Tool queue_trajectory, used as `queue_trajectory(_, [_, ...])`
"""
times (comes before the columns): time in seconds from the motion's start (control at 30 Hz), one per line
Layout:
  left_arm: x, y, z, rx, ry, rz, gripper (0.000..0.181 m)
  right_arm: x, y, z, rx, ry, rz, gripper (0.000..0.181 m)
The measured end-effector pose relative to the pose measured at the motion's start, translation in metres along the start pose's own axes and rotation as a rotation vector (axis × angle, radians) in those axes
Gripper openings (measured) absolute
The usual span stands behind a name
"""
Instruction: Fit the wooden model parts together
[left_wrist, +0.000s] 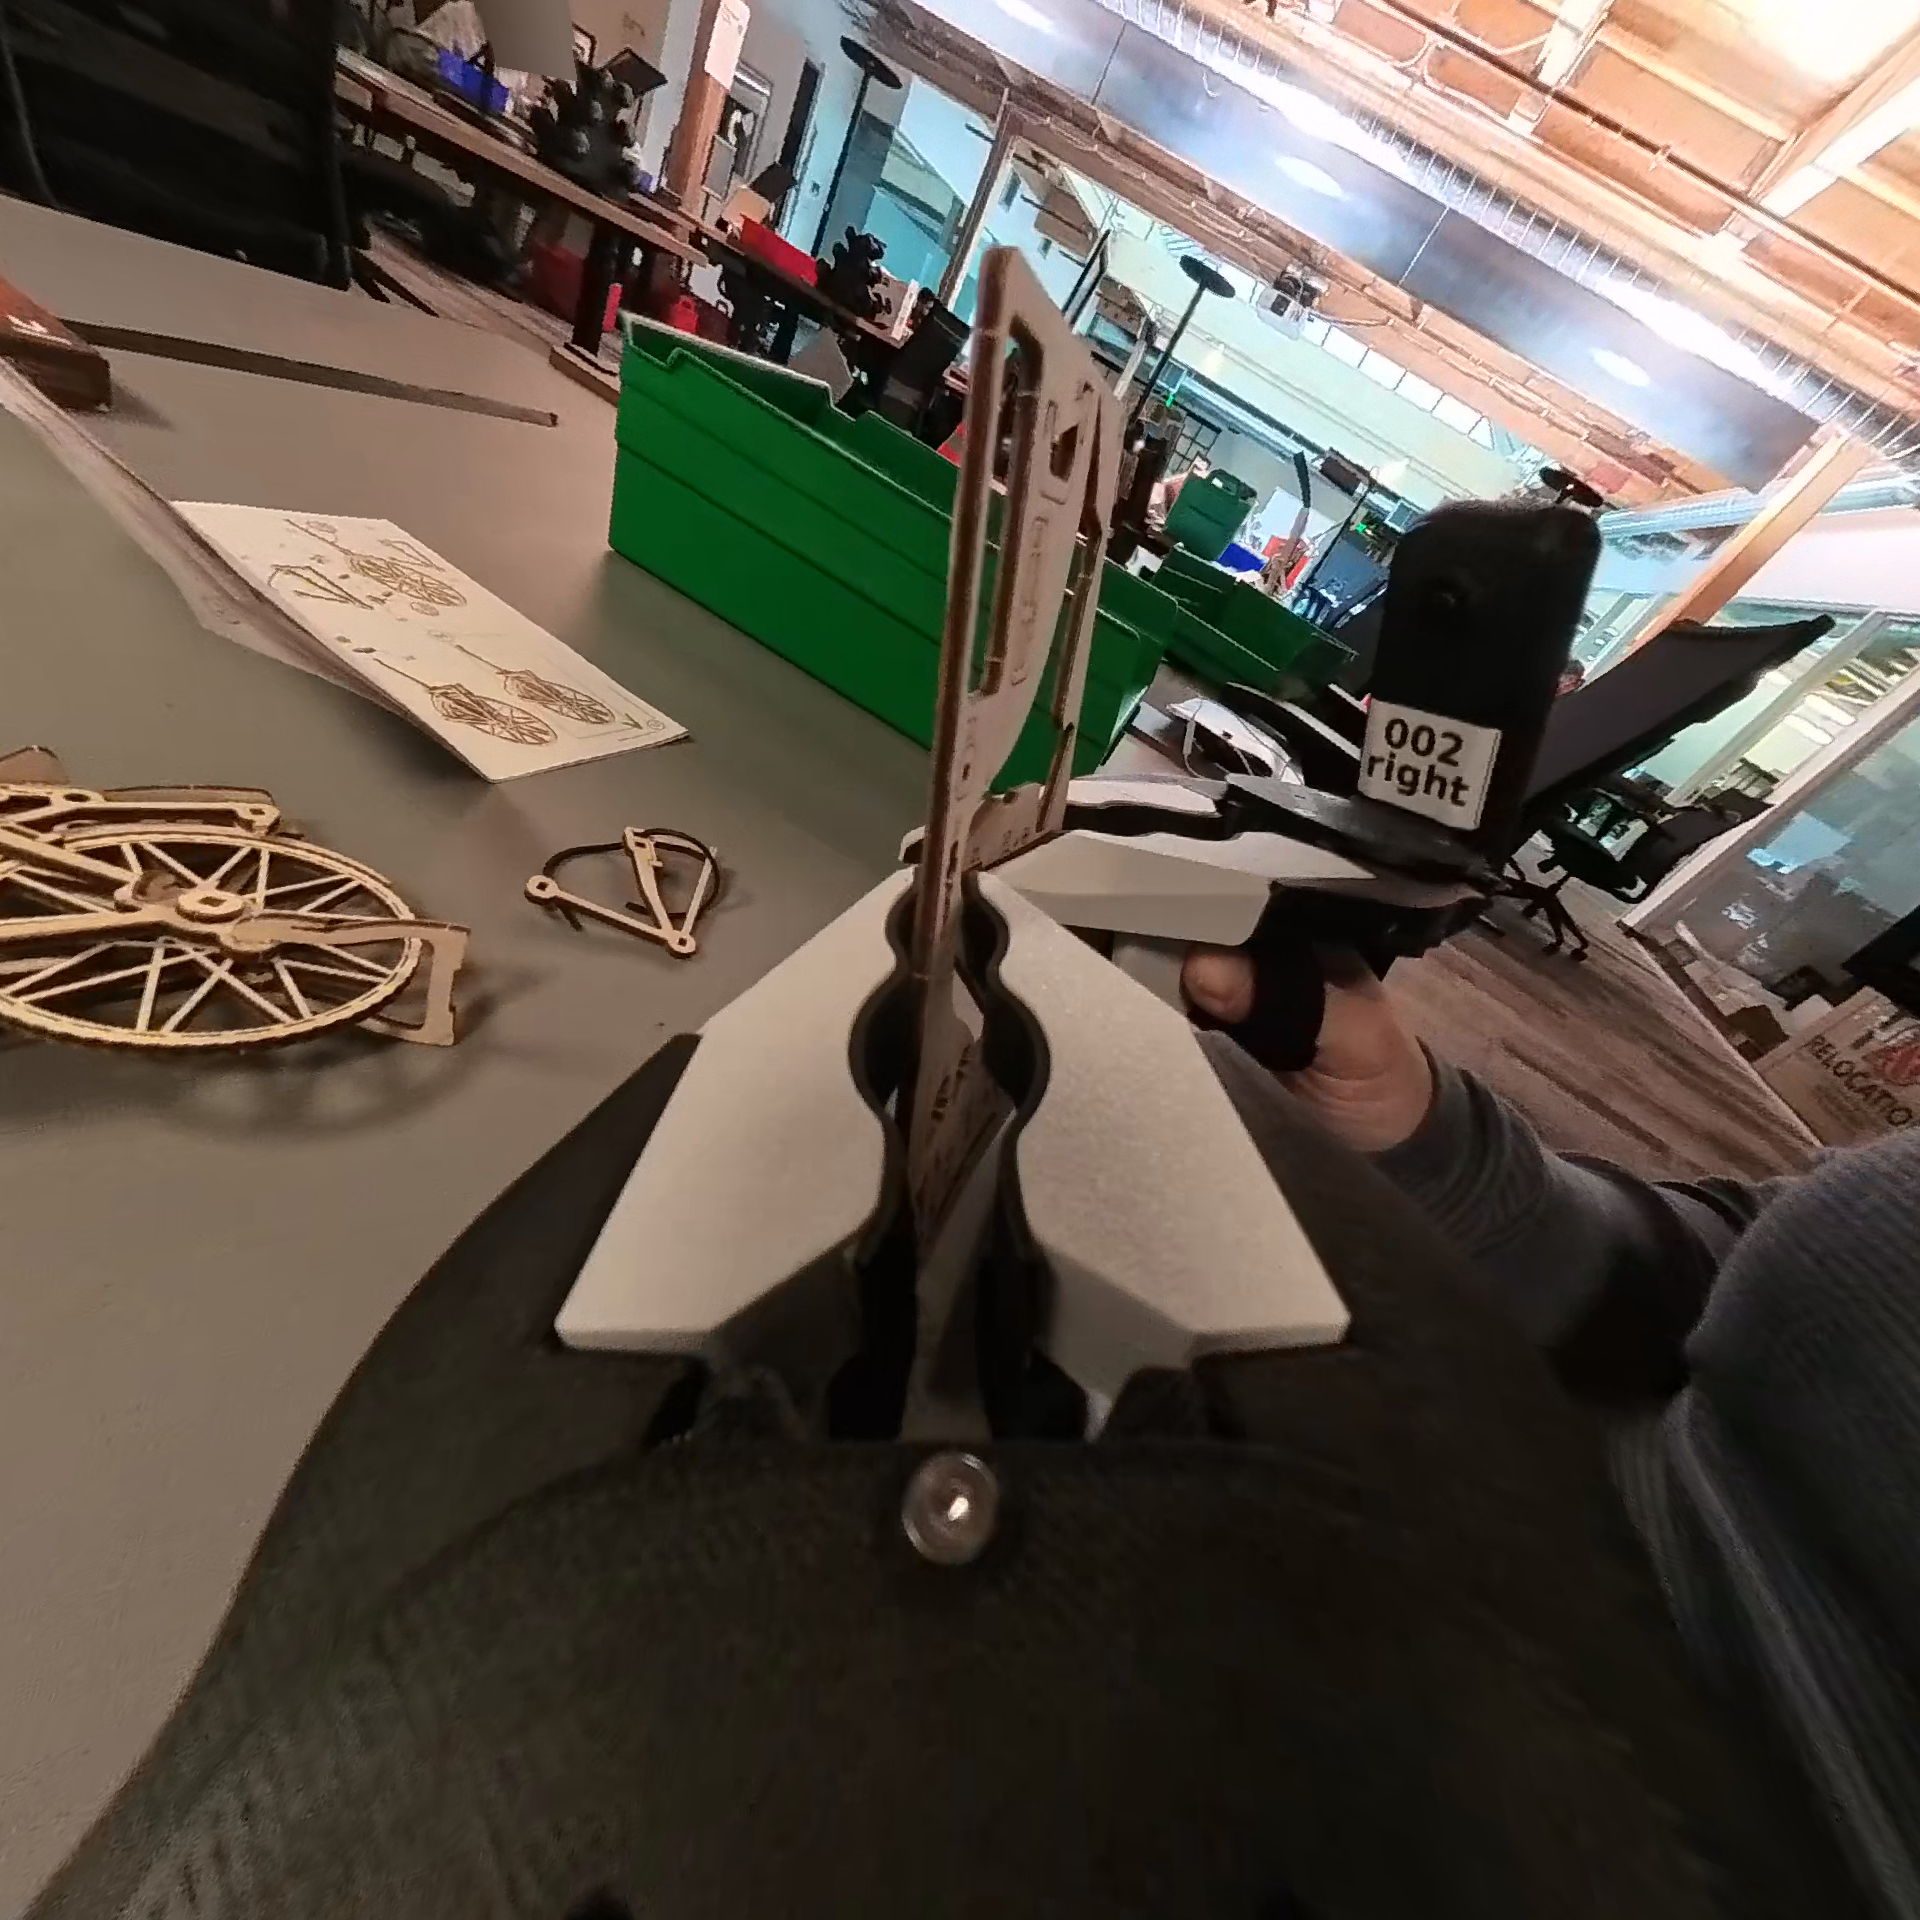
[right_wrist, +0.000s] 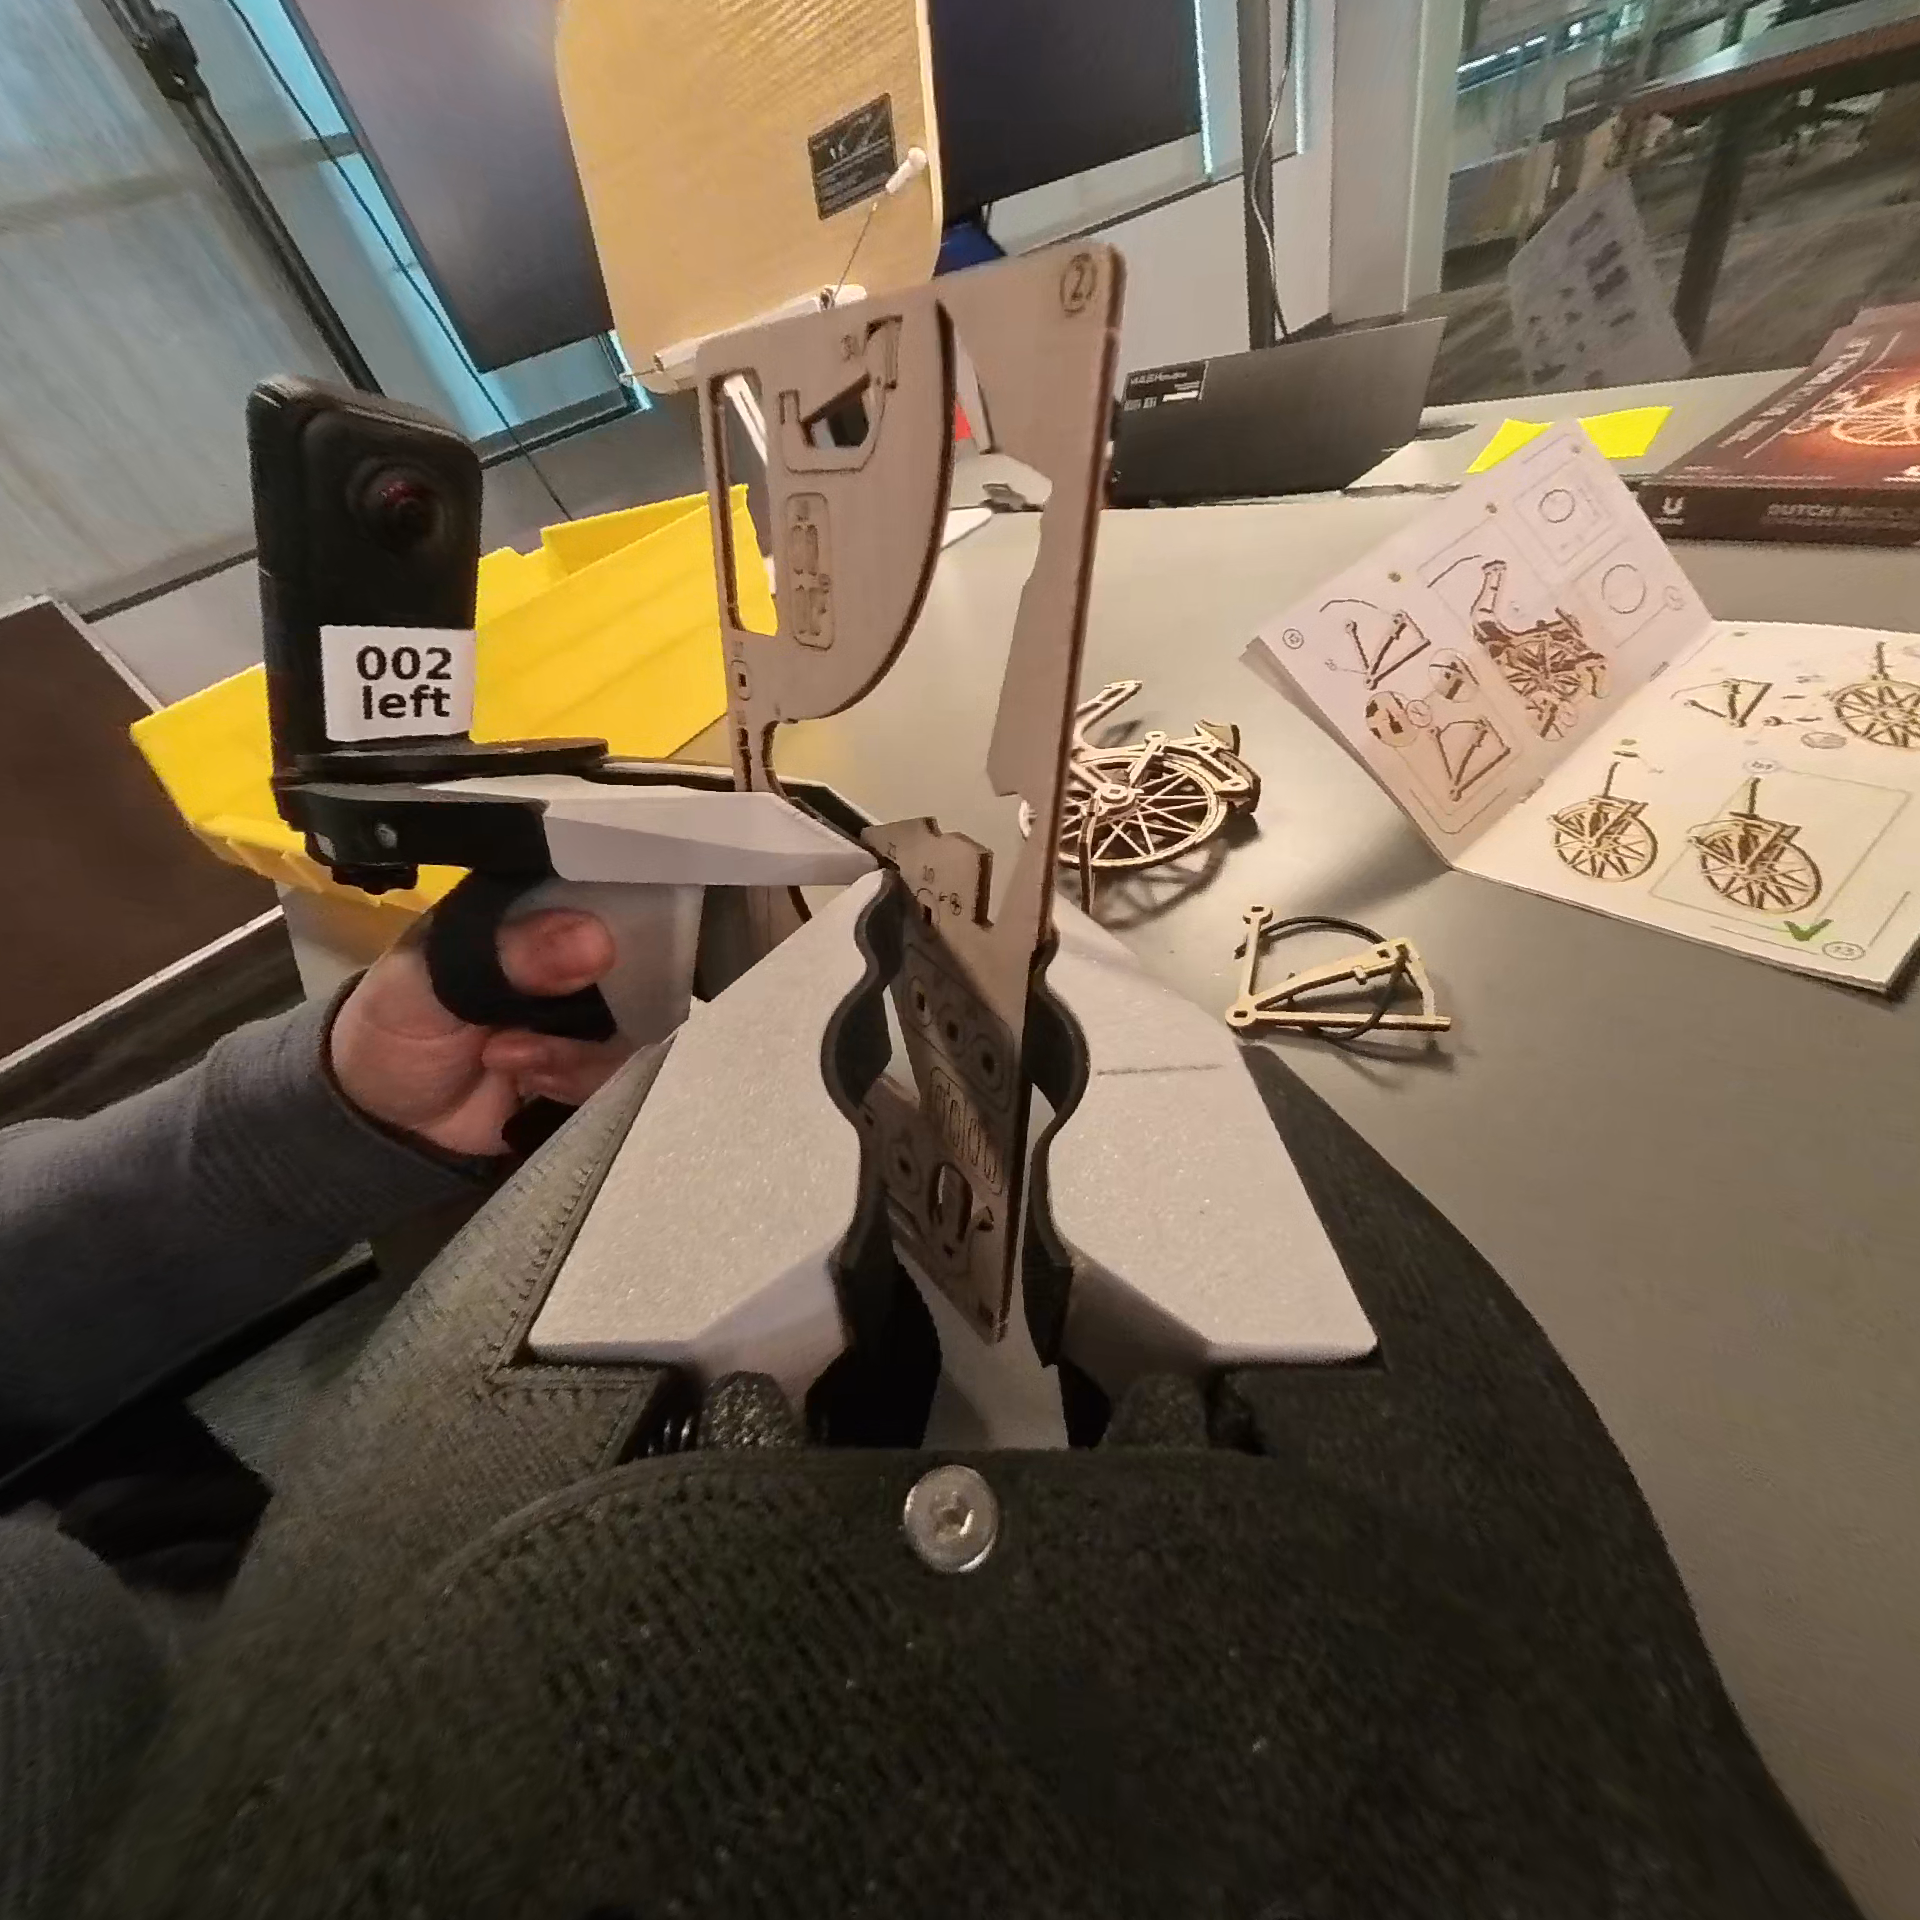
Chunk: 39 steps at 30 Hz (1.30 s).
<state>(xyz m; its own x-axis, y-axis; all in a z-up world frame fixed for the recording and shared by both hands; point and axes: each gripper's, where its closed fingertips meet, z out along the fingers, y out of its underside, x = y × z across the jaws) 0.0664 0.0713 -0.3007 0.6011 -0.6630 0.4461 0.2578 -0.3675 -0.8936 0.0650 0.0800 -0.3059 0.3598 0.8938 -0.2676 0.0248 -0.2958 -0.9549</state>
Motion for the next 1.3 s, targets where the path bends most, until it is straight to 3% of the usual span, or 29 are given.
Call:
queue_trajectory(0.23, [-0.002, 0.001, 0.001, -0.006, -0.014, -0.002, 0.004, 0.002, 0.001, 0.0, 0.005, 0.046, 0.028, 0.02])
queue_trajectory(0.4, [0.013, -0.006, -0.004, 0.038, 0.126, -0.075, 0.002, -0.01, -0.009, -0.007, 0.062, -0.133, 0.05, 0.023])
queue_trajectory(0.5, [0.002, -0.02, -0.019, 0.099, 0.102, -0.186, 0.002, -0.012, -0.018, -0.02, 0.122, -0.199, 0.02, 0.041])
queue_trajectory(0.63, [-0.045, -0.071, -0.061, 0.23, -0.067, -0.303, 0.002, 0.013, -0.035, -0.038, 0.186, -0.1, -0.153, 0.038])
queue_trajectory(0.73, [-0.1, -0.102, -0.087, 0.215, -0.289, -0.339, 0.002, 0.04, -0.039, -0.042, 0.179, 0.032, -0.282, 0.031])
queue_trajectory(0.93, [-0.17, -0.141, -0.099, 0.188, -0.46, -0.386, 0.002, 0.049, -0.039, -0.045, 0.192, 0.092, -0.325, 0.027])
queue_trajectory(1.03, [-0.21, -0.138, -0.099, 0.14, -0.538, -0.422, 0.002, 0.049, -0.046, -0.051, 0.236, 0.116, -0.341, 0.024])
queue_trajectory(1.2, [-0.259, -0.112, -0.092, 0.019, -0.505, -0.597, 0.002, 0.063, -0.056, -0.051, 0.263, 0.186, -0.352, 0.023])
queue_trajectory(1.3, [-0.294, -0.096, -0.1, -0.04, -0.596, -0.625, 0.004, 0.081, -0.072, -0.041, 0.254, 0.212, -0.334, 0.022])
